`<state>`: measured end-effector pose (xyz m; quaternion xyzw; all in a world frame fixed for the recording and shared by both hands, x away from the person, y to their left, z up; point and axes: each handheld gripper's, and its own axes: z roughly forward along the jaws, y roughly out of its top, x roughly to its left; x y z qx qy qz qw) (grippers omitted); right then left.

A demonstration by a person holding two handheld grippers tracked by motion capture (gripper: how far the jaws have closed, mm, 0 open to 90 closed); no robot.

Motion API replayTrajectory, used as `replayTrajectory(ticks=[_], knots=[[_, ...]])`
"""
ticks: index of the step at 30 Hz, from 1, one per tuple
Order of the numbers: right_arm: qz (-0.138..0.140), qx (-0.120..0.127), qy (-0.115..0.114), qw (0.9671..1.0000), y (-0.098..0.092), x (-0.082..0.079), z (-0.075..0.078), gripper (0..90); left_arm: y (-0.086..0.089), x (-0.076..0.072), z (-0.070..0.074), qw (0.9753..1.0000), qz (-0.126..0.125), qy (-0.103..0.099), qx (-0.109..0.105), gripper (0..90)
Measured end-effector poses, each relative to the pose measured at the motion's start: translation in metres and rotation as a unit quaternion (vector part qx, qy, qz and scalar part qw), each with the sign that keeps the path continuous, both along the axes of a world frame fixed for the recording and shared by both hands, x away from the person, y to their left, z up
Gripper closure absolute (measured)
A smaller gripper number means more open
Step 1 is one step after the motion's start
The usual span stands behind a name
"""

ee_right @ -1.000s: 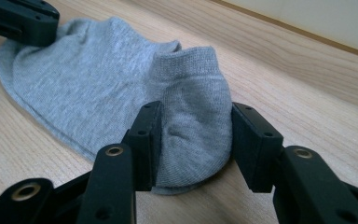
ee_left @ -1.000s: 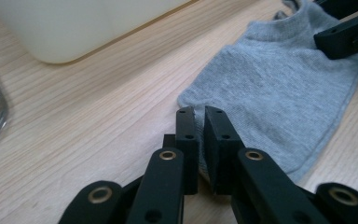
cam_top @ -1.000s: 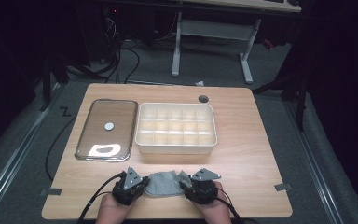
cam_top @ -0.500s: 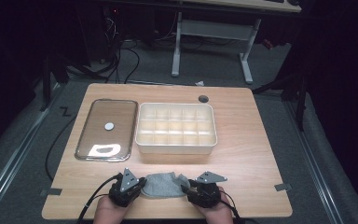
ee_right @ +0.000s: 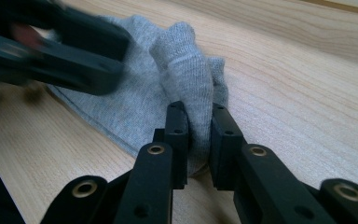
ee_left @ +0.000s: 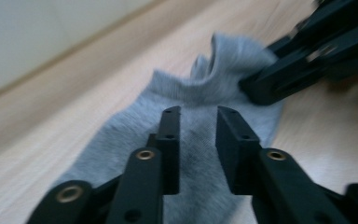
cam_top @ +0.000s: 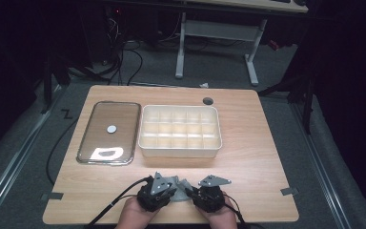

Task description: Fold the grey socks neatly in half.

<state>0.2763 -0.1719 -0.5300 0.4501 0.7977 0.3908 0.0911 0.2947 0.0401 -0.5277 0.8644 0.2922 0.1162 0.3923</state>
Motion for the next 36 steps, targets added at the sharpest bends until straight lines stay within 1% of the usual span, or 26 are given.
replayTrajectory(ticks=[1, 2, 4, 5, 6, 8, 9, 12, 13, 14, 16, 18, 19, 20, 21, 22, 24, 26, 28, 29, 30, 31, 32, 33, 34, 36], knots=[[0.001, 0.002, 0.002, 1.0000, -0.001, 0.000, 0.001, 81.1, -0.001, 0.000, 0.000, 1.0000, 0.004, -0.006, 0.001, 75.2], [0.001, 0.007, 0.002, 1.0000, -0.002, 0.000, 0.001, 81.3, -0.003, 0.001, 0.000, 1.0000, 0.005, -0.005, 0.004, 75.9], [0.003, 0.031, 0.000, 0.9995, -0.008, -0.001, 0.005, 81.8, -0.007, 0.002, 0.000, 0.9999, 0.007, -0.007, 0.007, 76.6], [0.003, 0.031, 0.000, 0.9995, -0.008, -0.001, 0.005, 81.8, -0.007, 0.002, 0.000, 0.9999, 0.007, -0.007, 0.007, 76.6], [0.003, 0.042, 0.000, 0.9991, -0.010, -0.001, 0.007, 82.0, -0.011, 0.002, 0.001, 0.9998, 0.005, -0.012, 0.012, 76.6], [-0.001, 0.077, -0.010, 0.9970, -0.020, -0.003, 0.016, 82.5, -0.023, 0.002, 0.001, 0.9996, 0.001, -0.021, 0.019, 76.6], [-0.002, 0.082, -0.010, 0.9966, -0.021, -0.003, 0.018, 82.8, -0.028, 0.002, 0.001, 0.9995, -0.001, -0.023, 0.021, 76.6], [-0.011, 0.098, -0.025, 0.9949, -0.028, -0.005, 0.024, 83.7, -0.042, 0.000, 0.001, 0.9992, -0.012, -0.031, 0.024, 76.6], [-0.014, 0.101, -0.027, 0.9944, -0.029, -0.005, 0.025, 83.9, -0.042, 0.000, 0.001, 0.9992, -0.012, -0.031, 0.024, 76.7], [-0.018, 0.104, -0.031, 0.9940, -0.031, -0.005, 0.026, 84.0, -0.049, -0.001, 0.001, 0.9989, -0.015, -0.036, 0.026, 76.7], [-0.024, 0.105, -0.034, 0.9936, -0.034, -0.004, 0.026, 84.0, -0.052, -0.001, 0.002, 0.9987, -0.015, -0.039, 0.029, 75.3], [-0.029, 0.106, -0.035, 0.9933, -0.039, -0.003, 0.026, 84.0, -0.049, 0.000, 0.006, 0.9988, -0.011, -0.042, 0.022, 67.2], [-0.030, 0.105, -0.036, 0.9934, -0.040, -0.003, 0.026, 83.9, -0.049, 0.000, 0.006, 0.9988, -0.011, -0.042, 0.022, 66.0], [-0.033, 0.101, -0.036, 0.9937, -0.042, -0.003, 0.025, 83.9, -0.042, 0.001, 0.011, 0.9990, -0.002, -0.044, 0.006, 65.0], [-0.035, 0.101, -0.034, 0.9937, -0.044, -0.003, 0.025, 83.9, -0.030, 0.001, 0.017, 0.9984, 0.013, -0.052, -0.016, 63.6], [-0.035, 0.101, -0.034, 0.9937, -0.044, -0.003, 0.024, 83.8, -0.021, 0.002, 0.020, 0.9980, 0.025, -0.053, -0.025, 61.9], [-0.035, 0.100, -0.031, 0.9939, -0.046, -0.002, 0.022, 83.7, -0.007, 0.002, 0.020, 0.9978, 0.039, -0.049, -0.023, 58.1], [-0.036, 0.097, -0.031, 0.9942, -0.045, -0.002, 0.022, 83.5, 0.007, 0.001, 0.017, 0.9976, 0.051, -0.039, -0.025, 55.6], [-0.035, 0.093, -0.033, 0.9945, -0.044, -0.002, 0.022, 83.5, 0.021, 0.000, 0.011, 0.9975, 0.059, -0.013, -0.038, 53.3], [-0.037, 0.092, -0.034, 0.9945, -0.044, -0.002, 0.022, 83.4, 0.025, 0.000, 0.008, 0.9973, 0.061, -0.004, -0.041, 52.1], [-0.037, 0.091, -0.034, 0.9946, -0.044, -0.002, 0.022, 83.4, 0.029, 0.000, 0.006, 0.9971, 0.063, 0.002, -0.042, 51.2], [-0.038, 0.090, -0.034, 0.9946, -0.044, -0.002, 0.022, 83.3, 0.033, 0.001, 0.002, 0.9965, 0.066, 0.016, -0.049, 50.9], [-0.040, 0.088, -0.036, 0.9947, -0.043, -0.003, 0.023, 83.3, 0.033, 0.001, 0.002, 0.9965, 0.066, 0.016, -0.049, 50.5], [-0.040, 0.086, -0.037, 0.9948, -0.043, -0.003, 0.023, 83.2, 0.037, 0.004, -0.003, 0.9950, 0.065, 0.043, -0.062, 50.4], [-0.042, 0.084, -0.038, 0.9949, -0.043, -0.004, 0.023, 83.2, 0.038, 0.004, -0.004, 0.9943, 0.063, 0.052, -0.069, 50.5], [-0.044, 0.080, -0.041, 0.9950, -0.042, -0.004, 0.024, 83.1, 0.038, 0.005, -0.004, 0.9941, 0.061, 0.056, -0.071, 52.8]])
